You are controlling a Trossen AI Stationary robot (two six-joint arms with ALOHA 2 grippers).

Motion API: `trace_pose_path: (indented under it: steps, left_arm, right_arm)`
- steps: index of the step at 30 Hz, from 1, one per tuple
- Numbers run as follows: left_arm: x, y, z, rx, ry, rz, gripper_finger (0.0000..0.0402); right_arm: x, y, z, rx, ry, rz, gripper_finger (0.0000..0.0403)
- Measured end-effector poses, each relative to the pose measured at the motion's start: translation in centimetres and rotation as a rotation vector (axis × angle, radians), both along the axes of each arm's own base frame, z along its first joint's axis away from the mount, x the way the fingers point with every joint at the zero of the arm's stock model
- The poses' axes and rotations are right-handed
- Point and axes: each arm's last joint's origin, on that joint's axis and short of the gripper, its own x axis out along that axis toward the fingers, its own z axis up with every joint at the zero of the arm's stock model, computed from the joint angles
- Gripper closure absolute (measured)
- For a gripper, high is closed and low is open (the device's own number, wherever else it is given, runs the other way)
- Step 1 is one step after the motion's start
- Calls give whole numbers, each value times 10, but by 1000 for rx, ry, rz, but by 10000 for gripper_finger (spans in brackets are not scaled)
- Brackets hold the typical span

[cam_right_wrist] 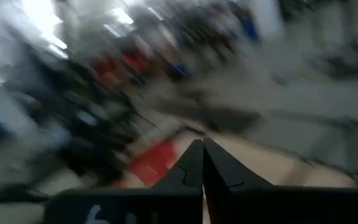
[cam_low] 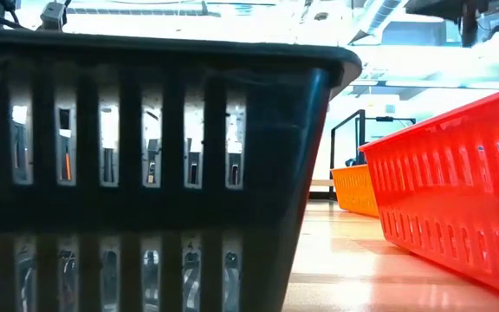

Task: Stack baskets on shelf by color
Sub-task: Put the top right red bin on the shelf

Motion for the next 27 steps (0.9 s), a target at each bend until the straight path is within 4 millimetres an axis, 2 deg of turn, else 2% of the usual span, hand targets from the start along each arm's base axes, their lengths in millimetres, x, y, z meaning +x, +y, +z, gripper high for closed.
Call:
trace_pose_path:
  steps: [6, 13, 20, 27]
  left_arm:
    - [0, 0, 0, 0, 7, 0, 401]
    - [0, 0, 0, 7, 12, -6, 401]
    - [0, 0, 0, 12, 16, -6, 401]
    - [0, 0, 0, 38, 28, -6, 402]
  right_arm:
    - [6, -4, 0, 238, 324, -246, 327]
    - [6, -9, -17, 586, 624, -466, 265]
    - [9, -14, -36, 724, 716, -545, 199]
    - [6, -21, -64, 827, 765, -616, 184]
